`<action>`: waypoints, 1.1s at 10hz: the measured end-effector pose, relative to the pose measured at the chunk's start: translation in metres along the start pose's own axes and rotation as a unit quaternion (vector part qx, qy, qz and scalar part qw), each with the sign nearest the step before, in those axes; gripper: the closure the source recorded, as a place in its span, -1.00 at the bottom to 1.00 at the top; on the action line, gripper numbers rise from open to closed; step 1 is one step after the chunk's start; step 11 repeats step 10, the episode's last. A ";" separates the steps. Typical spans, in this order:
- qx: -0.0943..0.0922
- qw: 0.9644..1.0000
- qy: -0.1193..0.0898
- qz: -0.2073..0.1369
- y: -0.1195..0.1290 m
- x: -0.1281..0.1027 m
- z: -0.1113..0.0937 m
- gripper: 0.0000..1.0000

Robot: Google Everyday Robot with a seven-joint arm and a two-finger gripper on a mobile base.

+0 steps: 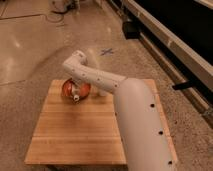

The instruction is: Place the pepper in the ceramic bowl

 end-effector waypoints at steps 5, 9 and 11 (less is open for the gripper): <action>0.011 1.000 0.000 0.009 -0.005 -0.016 0.002 -0.60; 0.016 1.000 0.009 0.024 -0.002 -0.034 -0.004 -0.60; 0.017 1.000 0.009 0.024 -0.002 -0.034 -0.004 -0.60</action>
